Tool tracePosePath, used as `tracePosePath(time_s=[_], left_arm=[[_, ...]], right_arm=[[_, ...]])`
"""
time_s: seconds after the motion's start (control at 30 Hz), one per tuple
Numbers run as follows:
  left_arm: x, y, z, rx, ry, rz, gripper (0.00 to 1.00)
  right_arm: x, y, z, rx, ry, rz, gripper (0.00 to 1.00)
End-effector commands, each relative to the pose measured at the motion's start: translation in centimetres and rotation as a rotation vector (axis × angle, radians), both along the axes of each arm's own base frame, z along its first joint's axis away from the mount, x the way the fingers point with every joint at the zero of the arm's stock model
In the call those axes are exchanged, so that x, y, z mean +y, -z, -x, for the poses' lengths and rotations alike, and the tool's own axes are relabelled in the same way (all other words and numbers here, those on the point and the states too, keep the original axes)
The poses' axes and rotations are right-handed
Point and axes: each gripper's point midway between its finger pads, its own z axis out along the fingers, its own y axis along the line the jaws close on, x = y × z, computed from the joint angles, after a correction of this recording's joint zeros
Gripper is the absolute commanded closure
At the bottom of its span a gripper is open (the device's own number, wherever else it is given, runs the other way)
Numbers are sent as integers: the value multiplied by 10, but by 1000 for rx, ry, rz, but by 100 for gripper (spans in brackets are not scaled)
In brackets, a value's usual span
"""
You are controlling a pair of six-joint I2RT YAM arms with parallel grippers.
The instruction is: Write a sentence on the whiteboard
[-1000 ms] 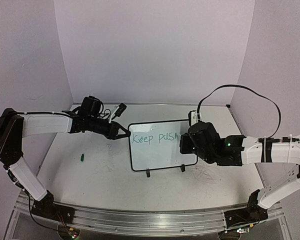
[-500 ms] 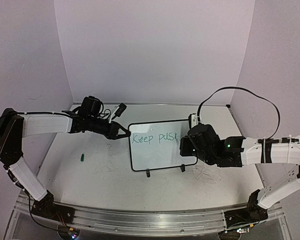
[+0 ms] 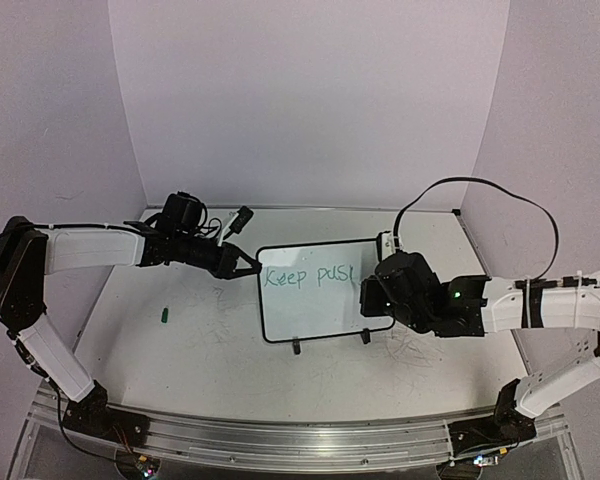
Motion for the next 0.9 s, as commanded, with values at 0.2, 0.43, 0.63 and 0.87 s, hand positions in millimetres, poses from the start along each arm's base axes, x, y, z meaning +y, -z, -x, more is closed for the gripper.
tracePosePath(time_s=[0.2,0.43,0.63,0.87], left_arm=[[6,-15,-8,-80,-29,-14,100],[7,-16,-8,-83,-31,-15,100],[7,-15,-7,-79,-29,-16,100],[7,-15,-8,-80,-30,-17,100]], right_arm=[[5,-34,-15,-101,25,-26,100],[2,-39,-18,-120,47,-22,100],[-2,-38,-18,-115,69,-16,100],[-10,-27,-14,-79,89,-4,100]])
